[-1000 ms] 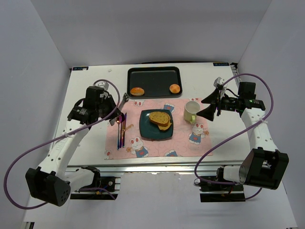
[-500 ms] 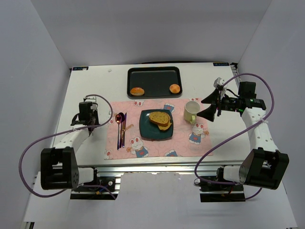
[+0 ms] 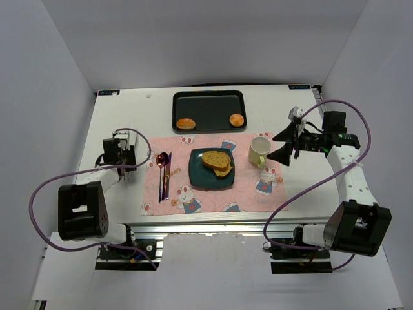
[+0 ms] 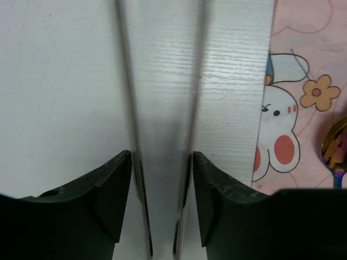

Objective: Place the bread

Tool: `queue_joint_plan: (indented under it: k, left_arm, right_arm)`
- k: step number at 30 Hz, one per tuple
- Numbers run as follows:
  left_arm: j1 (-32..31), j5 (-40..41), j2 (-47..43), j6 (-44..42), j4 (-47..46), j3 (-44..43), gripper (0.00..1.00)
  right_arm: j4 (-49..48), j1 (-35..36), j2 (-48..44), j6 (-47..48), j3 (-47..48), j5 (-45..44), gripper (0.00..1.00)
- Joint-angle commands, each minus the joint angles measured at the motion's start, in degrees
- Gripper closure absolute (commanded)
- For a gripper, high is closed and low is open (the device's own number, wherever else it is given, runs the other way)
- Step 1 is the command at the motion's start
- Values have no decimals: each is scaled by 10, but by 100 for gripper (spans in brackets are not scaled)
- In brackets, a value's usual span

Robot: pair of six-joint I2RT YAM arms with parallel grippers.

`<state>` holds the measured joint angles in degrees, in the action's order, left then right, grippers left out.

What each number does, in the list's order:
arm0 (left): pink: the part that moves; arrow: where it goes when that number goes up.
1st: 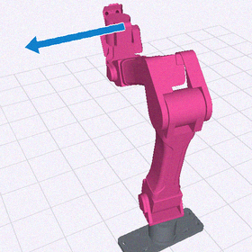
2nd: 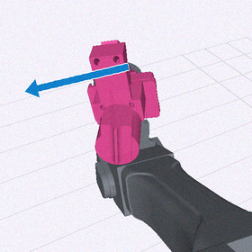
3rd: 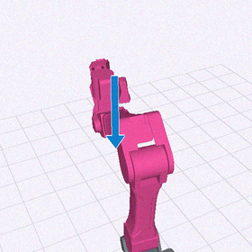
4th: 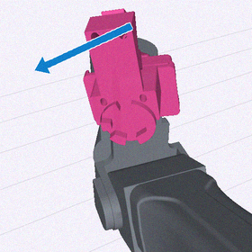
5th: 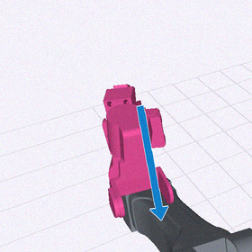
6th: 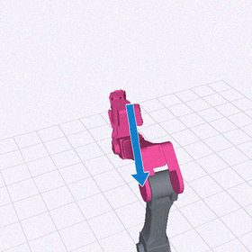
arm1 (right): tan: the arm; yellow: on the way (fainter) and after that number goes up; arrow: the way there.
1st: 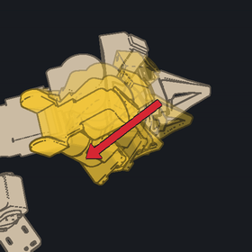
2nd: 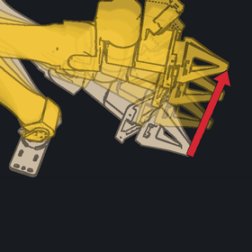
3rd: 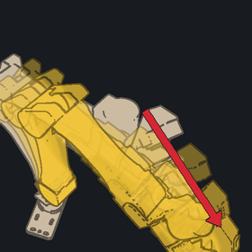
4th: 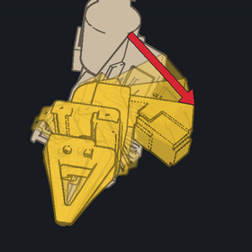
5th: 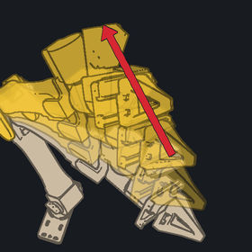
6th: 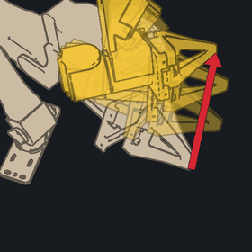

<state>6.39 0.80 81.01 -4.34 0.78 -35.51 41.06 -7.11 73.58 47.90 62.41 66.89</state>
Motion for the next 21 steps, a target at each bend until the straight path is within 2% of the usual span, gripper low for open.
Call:
queue_joint_plan:
  k: [1, 4, 7, 9, 11, 12, 16, 18, 21]
  left_arm:
    - [13, 2, -3, -3, 19, -15, 39]
    - [20, 1, -11, 2, 27, -15, 26]
    - [26, -4, -23, 12, 31, -14, 25]
    - [27, -6, -43, 22, 35, -16, 15]
    - [29, -7, -71, 29, 42, -21, 10]
    - [29, -25, -82, 37, 49, -24, 2]
    - [29, -48, -153, 89, 59, -33, 2]
    - [29, -60, -205, 134, 49, -26, 2]
    - [29, -73, -262, 207, 44, -17, 2]
  right_arm:
    - [31, -3, -6, 27, 17, -5, 11]
    - [46, -3, -4, 37, 24, -14, 11]
    - [40, -3, -1, 19, 32, -34, 11]
    - [14, -3, -2, -58, 34, -59, 11]
    - [-35, -3, -4, -123, 39, -118, 11]
    - [-51, -2, -5, -191, 42, -175, 11]
    - [-135, -3, -21, -295, 48, -306, 11]
    - [-146, -3, -29, -306, 49, -329, 10]
    - [-165, -3, -34, -336, 53, -306, 10]
